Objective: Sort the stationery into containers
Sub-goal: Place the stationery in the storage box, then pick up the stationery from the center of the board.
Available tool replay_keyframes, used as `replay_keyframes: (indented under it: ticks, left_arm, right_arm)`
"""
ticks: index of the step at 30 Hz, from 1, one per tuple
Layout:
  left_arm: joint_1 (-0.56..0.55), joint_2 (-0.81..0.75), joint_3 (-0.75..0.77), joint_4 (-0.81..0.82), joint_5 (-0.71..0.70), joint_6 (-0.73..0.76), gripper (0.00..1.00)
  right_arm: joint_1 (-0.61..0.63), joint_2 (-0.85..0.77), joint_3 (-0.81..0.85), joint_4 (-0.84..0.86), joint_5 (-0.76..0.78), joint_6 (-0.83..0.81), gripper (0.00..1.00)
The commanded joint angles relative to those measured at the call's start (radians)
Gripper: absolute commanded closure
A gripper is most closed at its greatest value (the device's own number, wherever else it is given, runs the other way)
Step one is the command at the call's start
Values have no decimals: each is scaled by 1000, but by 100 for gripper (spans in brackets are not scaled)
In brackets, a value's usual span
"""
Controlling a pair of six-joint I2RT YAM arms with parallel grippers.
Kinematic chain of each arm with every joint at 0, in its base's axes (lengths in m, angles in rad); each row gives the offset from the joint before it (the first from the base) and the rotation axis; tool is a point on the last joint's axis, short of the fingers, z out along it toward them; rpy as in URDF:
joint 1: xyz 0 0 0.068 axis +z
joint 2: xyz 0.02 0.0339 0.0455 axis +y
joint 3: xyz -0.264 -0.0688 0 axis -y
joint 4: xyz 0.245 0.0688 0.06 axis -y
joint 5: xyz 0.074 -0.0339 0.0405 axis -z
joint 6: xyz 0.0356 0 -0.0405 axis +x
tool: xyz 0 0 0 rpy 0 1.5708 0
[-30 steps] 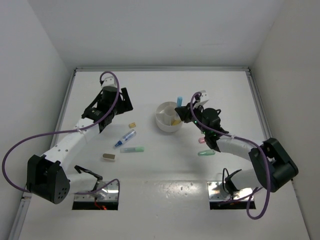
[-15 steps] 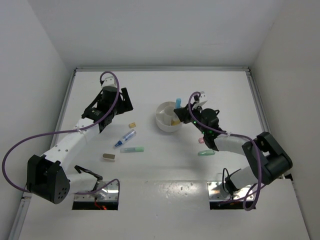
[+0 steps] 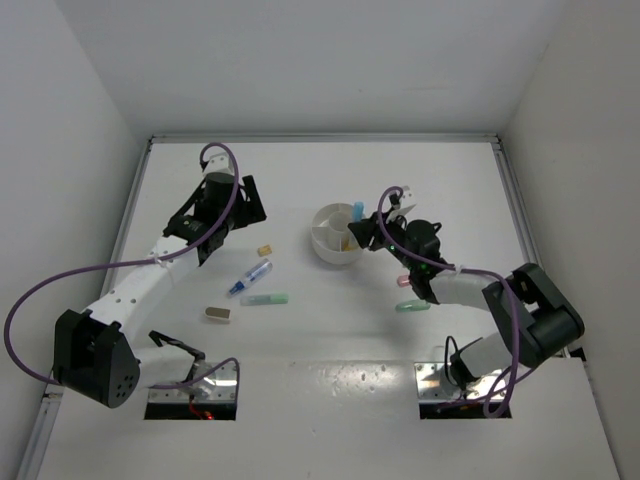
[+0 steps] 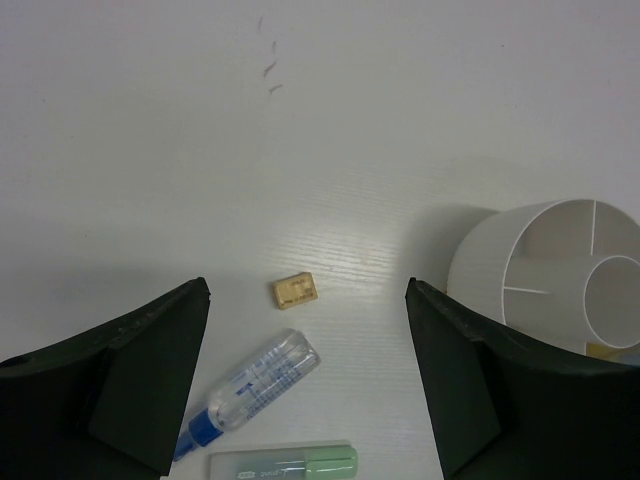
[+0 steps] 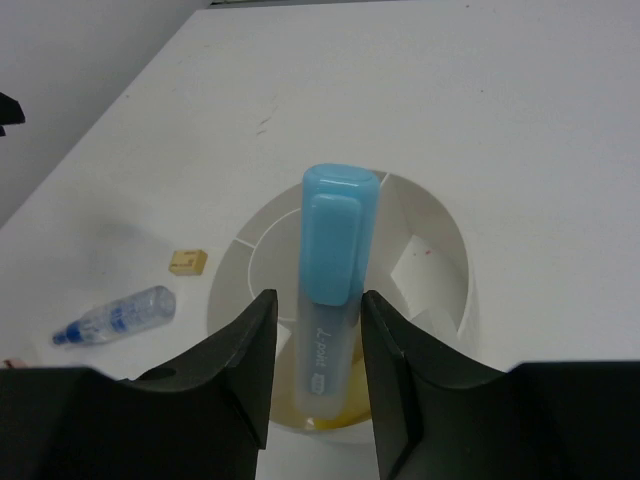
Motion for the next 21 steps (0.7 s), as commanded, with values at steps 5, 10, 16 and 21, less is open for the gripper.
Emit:
replay_keyframes:
  ticks: [5,10,16,21]
  left_arm:
    - [8,-3,18,13,4,12,14]
    - [8,-12,18,13,4,12,14]
    - [8,-12,18,13,4,12,14]
    - [8,-21,18,13,4,12,17]
  right_arm:
    - [-13,11,2,98,-58,-8,44]
    - [-22,-27,-28,145,-72,-23,35]
    - [-31,-210,-28,165,-110,-175,32]
    - [-31,-239,225,-361,-206,-342,42]
